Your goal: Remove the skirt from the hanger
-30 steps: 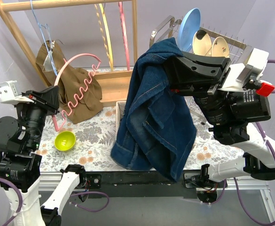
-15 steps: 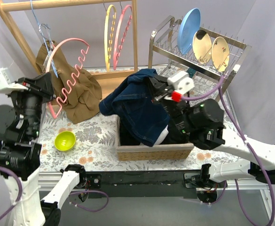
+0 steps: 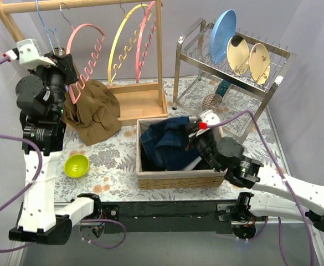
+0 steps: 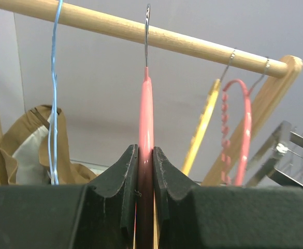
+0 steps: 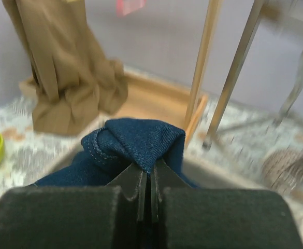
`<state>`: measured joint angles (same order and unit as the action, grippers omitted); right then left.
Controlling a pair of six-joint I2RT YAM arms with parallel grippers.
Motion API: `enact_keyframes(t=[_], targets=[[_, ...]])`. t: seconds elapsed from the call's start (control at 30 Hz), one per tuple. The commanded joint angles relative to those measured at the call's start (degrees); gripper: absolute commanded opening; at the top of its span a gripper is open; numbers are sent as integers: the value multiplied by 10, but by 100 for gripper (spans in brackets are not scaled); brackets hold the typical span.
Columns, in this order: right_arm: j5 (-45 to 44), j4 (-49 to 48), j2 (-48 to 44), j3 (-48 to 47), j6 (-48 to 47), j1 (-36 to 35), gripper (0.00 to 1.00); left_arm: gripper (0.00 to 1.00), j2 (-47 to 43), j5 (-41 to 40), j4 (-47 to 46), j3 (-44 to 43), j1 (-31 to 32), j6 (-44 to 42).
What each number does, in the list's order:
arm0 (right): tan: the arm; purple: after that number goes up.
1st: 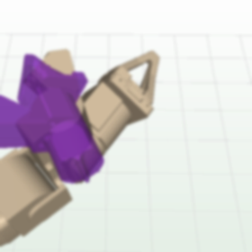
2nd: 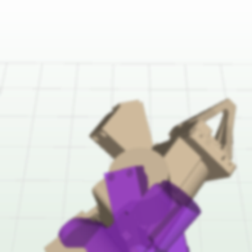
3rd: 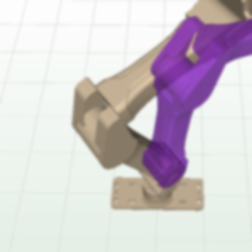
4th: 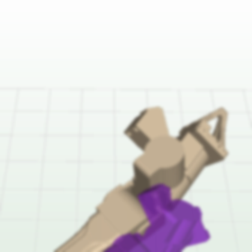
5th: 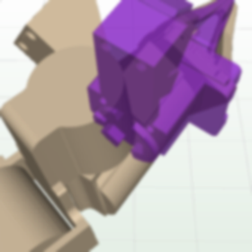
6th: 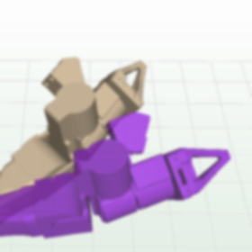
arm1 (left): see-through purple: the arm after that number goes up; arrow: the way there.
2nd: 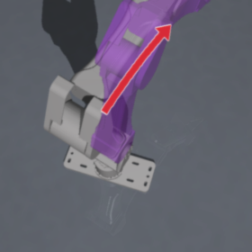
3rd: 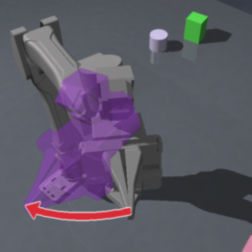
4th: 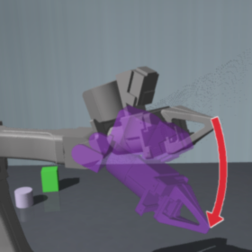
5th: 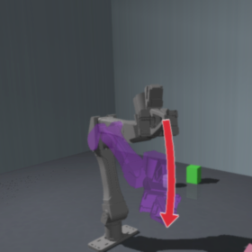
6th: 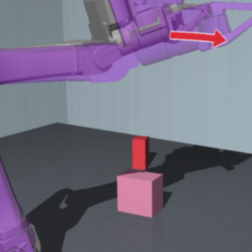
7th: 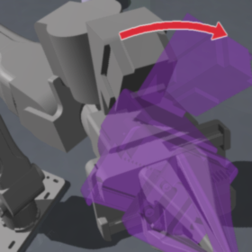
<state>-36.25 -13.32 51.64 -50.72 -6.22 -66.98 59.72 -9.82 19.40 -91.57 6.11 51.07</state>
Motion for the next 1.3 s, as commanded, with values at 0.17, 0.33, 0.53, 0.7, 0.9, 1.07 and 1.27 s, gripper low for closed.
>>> enact_keyframes(t=[0.17, 0.33, 0.53, 0.7, 0.9, 1.07, 1.27], targets=[[118, 50, 38, 173, 248, 114, 1, 0, 64, -23, -159, 3, -2, -59], [151, 104, 92, 189, 301, 149, 1, 0, 73, 1, -230, 40, -2, -83], [187, 122, 111, 203, 341, 149, 22, 0, 98, -15, -248, 37, -2, -100], [172, 155, 69, 188, 330, 150, 71, 0, 127, -6, -254, 36, -2, -99], [170, 195, 13, 139, 306, 150, 85, 0, 142, 17, -257, 58, -2, -73], [201, 246, -14, 75, 280, 150, 88, 19, 140, 69, -202, 53, -2, -68], [243, 274, -38, 12, 273, 149, 91, 77, 104, 81, -115, 44, -2, -60]])
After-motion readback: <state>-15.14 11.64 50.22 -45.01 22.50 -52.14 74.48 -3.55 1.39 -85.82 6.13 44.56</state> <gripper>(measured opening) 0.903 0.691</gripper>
